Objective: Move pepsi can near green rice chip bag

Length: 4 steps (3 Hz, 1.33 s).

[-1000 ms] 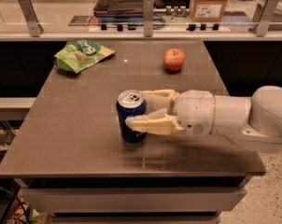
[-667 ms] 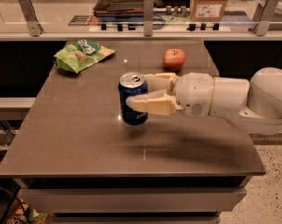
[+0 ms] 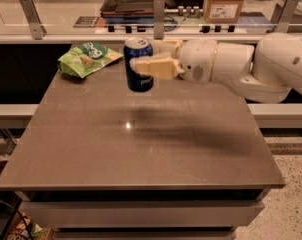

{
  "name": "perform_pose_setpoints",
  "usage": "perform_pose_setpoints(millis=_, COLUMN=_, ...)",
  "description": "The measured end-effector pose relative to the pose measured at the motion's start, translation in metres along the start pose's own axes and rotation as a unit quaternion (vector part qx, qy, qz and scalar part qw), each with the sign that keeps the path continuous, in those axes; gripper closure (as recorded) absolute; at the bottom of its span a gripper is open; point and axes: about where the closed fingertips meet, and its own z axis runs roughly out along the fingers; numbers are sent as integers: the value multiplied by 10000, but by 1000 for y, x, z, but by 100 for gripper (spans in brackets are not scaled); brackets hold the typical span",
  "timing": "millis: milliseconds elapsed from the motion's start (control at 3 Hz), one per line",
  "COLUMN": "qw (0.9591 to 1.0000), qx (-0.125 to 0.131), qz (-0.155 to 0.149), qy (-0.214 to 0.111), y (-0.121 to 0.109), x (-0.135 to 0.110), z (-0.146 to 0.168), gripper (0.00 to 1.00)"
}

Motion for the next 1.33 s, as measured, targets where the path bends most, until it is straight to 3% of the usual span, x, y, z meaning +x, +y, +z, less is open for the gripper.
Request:
perform_pose_setpoints(millis=667, qw=9996, qx=217, qz=-203, qy=-8, y=-72, x=-23, z=58, gripper=100)
perform_pose_setpoints(millis=1000, qw=9984, qx=380, qz=-378, qy=154, y=-103, x=-22, z=83, gripper=100)
perform_pose_setpoints(millis=1333, qw=9970, qx=551, qz=-443, qy=330, y=-129, x=-5, z=102, gripper=100)
